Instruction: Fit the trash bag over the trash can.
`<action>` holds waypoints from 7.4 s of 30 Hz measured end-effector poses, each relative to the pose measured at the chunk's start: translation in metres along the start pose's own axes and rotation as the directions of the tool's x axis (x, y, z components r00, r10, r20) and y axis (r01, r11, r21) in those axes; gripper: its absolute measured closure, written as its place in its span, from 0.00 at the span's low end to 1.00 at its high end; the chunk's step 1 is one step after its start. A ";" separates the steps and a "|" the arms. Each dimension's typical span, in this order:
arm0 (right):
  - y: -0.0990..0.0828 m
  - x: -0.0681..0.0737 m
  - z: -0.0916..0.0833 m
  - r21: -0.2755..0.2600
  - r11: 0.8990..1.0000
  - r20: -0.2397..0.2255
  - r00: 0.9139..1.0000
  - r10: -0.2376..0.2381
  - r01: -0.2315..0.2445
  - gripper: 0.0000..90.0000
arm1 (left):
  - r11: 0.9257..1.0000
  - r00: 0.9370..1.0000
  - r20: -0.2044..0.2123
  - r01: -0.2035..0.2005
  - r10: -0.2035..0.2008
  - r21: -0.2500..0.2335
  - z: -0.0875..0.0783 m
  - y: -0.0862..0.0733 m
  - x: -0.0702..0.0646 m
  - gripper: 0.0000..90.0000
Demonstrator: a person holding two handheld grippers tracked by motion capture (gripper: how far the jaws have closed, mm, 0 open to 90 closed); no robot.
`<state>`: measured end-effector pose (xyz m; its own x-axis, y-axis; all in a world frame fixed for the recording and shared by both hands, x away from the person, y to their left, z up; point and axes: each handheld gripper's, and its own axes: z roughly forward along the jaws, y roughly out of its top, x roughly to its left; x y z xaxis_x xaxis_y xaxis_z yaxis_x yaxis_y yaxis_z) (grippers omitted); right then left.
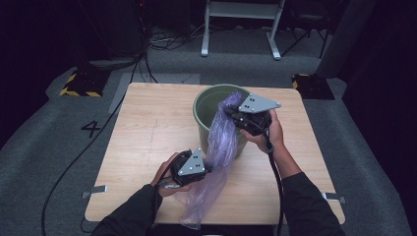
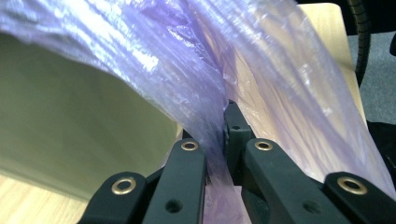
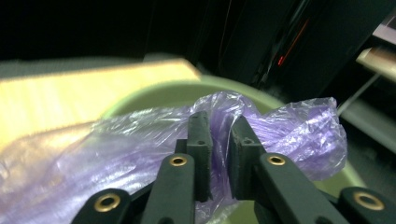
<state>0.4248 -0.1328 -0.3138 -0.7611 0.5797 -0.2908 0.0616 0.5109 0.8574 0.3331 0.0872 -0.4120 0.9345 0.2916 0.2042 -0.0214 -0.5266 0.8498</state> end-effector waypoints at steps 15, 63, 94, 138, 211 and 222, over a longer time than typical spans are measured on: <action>0.000 0.006 0.010 0.199 0.979 -0.049 0.998 -0.032 0.041 0.54 | 0.996 0.998 -0.049 0.029 -0.033 -0.079 -0.018 0.006 0.006 0.99; 0.004 0.020 -0.066 -0.109 0.994 -0.108 0.994 -0.027 0.016 0.36 | 0.985 0.982 -0.115 0.136 -0.148 -0.107 -0.017 0.026 0.040 0.99; -0.021 0.019 -0.061 -0.146 0.989 -0.132 0.991 -0.002 -0.017 0.59 | 0.985 0.983 -0.111 0.134 -0.146 -0.111 -0.017 0.049 0.055 0.98; -0.037 -0.017 -0.057 -0.084 0.991 0.042 0.993 0.107 -0.104 1.00 | 0.978 0.977 -0.135 0.146 -0.166 -0.147 -0.039 0.044 0.065 0.93; -0.046 0.006 -0.059 -0.030 0.999 0.016 1.000 -0.016 0.016 0.98 | 0.939 0.945 -0.129 0.267 -0.299 -0.217 -0.032 0.046 0.086 0.45; -0.046 -0.016 -0.057 -0.035 0.996 0.081 0.993 0.088 -0.086 1.00 | 0.916 0.918 -0.148 0.332 -0.369 -0.224 -0.042 0.038 0.092 0.19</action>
<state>0.3971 -0.2019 -0.3247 -0.6979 0.6721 -0.2476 0.1038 0.4369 0.8935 0.4034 0.1278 -0.3402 0.8131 0.5796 -0.0542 0.2111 -0.2068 0.9553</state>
